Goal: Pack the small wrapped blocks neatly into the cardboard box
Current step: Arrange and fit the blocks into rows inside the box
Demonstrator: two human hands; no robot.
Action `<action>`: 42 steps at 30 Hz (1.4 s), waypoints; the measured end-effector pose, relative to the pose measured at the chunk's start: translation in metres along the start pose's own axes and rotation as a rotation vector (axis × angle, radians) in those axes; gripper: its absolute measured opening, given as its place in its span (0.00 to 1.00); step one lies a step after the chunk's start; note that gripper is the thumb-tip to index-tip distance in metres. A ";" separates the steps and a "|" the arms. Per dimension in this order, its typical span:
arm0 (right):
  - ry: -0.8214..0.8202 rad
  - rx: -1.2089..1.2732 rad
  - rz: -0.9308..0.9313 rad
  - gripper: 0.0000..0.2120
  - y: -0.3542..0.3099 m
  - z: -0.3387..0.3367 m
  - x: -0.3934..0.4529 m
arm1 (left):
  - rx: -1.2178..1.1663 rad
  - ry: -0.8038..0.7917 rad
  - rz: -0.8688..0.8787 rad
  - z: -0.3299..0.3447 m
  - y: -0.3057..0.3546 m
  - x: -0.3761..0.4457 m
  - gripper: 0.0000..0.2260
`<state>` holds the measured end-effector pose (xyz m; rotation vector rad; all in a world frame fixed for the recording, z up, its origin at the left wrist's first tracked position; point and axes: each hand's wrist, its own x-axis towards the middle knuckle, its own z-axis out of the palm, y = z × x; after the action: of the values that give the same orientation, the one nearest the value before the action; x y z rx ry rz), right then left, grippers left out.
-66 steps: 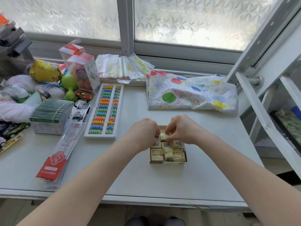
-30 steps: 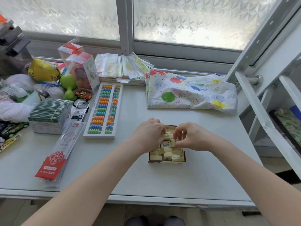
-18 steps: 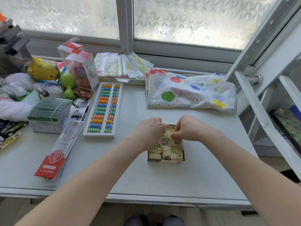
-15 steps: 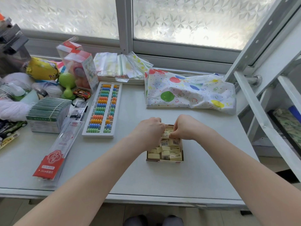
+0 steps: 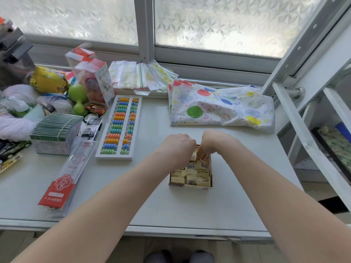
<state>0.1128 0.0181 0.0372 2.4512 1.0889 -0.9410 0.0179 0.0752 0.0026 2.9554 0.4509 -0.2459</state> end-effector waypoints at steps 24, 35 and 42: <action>0.096 0.241 -0.225 0.03 0.033 0.012 0.017 | -0.186 -0.011 0.044 0.002 -0.016 0.001 0.09; 0.244 0.122 -0.310 0.28 0.040 0.014 0.019 | -0.229 -0.001 0.003 0.004 -0.025 0.009 0.22; 0.252 0.017 -0.322 0.14 0.042 0.018 0.020 | -0.178 0.070 0.043 0.006 -0.023 0.004 0.19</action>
<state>0.1460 -0.0080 0.0107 2.5037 1.6044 -0.7381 0.0144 0.0969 -0.0063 2.8020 0.3948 -0.0926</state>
